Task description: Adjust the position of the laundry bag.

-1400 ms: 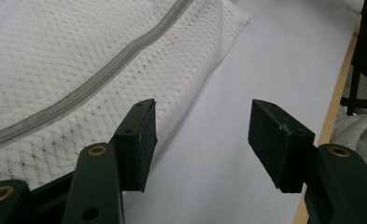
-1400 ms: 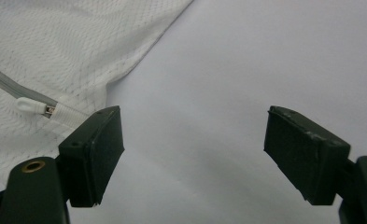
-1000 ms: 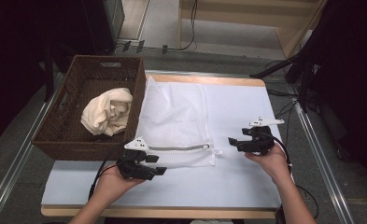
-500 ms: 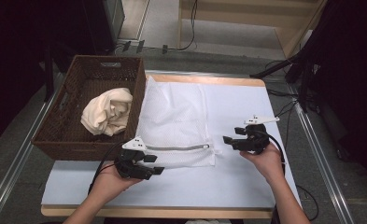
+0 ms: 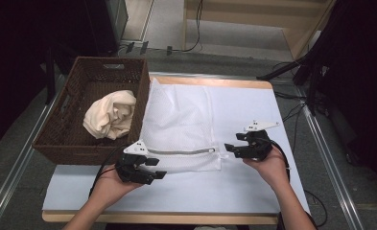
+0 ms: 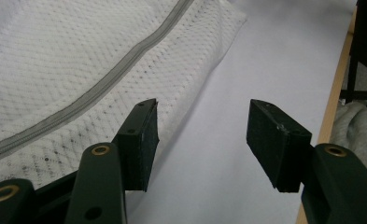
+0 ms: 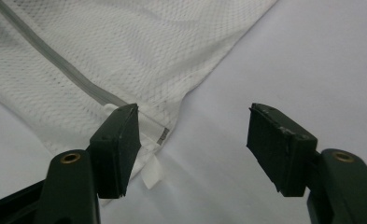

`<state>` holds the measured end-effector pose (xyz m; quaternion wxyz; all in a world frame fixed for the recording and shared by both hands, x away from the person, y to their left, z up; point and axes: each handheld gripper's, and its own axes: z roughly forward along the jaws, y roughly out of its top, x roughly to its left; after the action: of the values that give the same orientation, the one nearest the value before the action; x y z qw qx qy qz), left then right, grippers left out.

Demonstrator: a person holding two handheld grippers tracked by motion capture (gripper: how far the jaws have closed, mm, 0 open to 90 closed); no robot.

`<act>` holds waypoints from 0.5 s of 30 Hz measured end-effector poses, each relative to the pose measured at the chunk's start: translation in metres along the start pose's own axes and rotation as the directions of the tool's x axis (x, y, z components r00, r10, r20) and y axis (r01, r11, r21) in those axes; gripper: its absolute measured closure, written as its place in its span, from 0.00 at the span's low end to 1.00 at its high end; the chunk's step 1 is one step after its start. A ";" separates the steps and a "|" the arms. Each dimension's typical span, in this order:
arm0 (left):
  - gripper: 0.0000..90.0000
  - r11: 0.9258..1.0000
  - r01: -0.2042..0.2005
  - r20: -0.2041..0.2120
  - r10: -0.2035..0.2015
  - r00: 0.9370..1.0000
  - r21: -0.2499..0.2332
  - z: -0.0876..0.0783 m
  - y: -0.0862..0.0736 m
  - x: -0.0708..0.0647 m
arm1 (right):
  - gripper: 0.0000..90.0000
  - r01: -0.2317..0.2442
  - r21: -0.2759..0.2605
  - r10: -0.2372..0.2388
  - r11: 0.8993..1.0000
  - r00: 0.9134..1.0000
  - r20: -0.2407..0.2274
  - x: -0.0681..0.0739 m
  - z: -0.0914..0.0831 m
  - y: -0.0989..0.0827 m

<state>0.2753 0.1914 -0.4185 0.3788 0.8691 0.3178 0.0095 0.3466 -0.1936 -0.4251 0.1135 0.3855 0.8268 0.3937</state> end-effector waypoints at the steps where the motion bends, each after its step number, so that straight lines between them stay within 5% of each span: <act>1: 0.49 1.000 -0.004 -0.008 0.004 1.000 0.005 0.000 0.001 -0.001 | 0.40 0.002 -0.007 -0.002 1.000 1.000 0.002 0.000 0.000 0.000; 7: 0.49 1.000 -0.026 -0.019 0.026 0.999 0.005 0.000 0.000 -0.008 | 0.40 -0.035 -0.020 0.035 0.999 0.999 -0.017 -0.006 0.001 -0.001; 15: 0.48 0.999 -0.027 -0.018 0.027 0.999 0.017 0.005 0.000 -0.009 | 0.46 -0.012 0.026 0.013 1.000 0.999 -0.037 -0.004 0.010 0.006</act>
<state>0.2698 0.1830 -0.4200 0.3683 0.8764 0.3097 0.0198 0.3573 -0.1882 -0.4274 0.0908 0.3846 0.8313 0.3907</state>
